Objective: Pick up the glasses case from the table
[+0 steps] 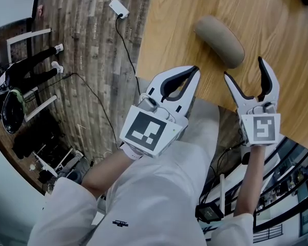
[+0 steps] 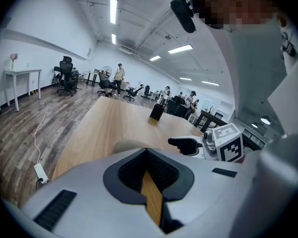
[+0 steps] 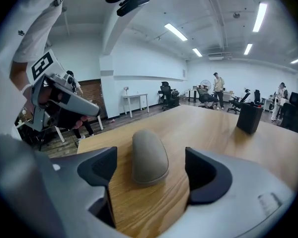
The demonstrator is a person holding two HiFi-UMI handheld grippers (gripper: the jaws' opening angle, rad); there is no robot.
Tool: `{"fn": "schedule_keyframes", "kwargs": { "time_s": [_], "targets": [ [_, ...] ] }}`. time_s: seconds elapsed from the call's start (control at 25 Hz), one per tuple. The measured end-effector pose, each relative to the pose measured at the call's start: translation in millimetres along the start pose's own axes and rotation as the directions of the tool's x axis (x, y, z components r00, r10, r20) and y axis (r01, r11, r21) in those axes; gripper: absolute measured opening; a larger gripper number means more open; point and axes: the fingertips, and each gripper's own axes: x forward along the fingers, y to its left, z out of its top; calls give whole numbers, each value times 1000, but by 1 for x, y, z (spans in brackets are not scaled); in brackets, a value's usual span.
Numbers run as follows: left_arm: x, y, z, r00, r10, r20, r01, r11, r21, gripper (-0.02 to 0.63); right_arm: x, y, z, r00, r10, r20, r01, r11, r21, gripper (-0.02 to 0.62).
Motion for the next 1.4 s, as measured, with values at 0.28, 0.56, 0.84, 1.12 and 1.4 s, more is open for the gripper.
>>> {"fn": "schedule_keyframes", "kwargs": {
  "time_s": [0.28,0.56,0.84,1.12,1.4],
  "targets": [
    [6,2,-15,1000,12,-11,-12,1000,12,6,19,2,-13,999,36,-21,-37,999,-36,437],
    [16,5,-17,999,36,-8,-36,999,12,6,37,-4,-32,995,60,-80,-65,996,-65,437],
    [22,12,-15,999,34,-6,-33,999,8,6,55,-2,-39,991,77,-112,-86,993,-77,437],
    [18,18,-14,999,36,-13,-36,999,5,6,68,2,-42,989,71,-133,-86,991,-105,434],
    [10,27,-10,999,40,-12,-40,999,7,6,73,4,-37,990,37,-138,-50,995,-92,383]
  ]
}}
